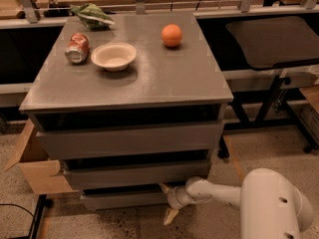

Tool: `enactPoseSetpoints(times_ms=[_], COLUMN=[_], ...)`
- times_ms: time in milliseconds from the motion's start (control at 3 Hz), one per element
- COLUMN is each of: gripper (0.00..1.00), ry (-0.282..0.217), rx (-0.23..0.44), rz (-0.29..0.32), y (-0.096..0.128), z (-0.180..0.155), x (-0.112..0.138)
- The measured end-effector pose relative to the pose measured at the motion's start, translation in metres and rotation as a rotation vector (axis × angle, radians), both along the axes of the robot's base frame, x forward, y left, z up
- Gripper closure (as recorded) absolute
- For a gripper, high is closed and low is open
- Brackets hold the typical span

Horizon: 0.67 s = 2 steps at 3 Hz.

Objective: Open bottom drawer

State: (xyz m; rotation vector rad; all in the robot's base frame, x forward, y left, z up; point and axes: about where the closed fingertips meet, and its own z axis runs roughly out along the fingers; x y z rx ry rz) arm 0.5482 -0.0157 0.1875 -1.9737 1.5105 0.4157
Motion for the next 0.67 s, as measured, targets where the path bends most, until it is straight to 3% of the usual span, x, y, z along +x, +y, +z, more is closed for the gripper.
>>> enactPoseSetpoints(times_ms=[333, 667], gripper=[0.00, 0.15], ry=[-0.021, -0.003], rx=[0.020, 0.029], rz=[-0.012, -0.004], y=[0.0073, 0.0106], z=[-0.0080, -0.0133], x=[0.0131, 0.0128])
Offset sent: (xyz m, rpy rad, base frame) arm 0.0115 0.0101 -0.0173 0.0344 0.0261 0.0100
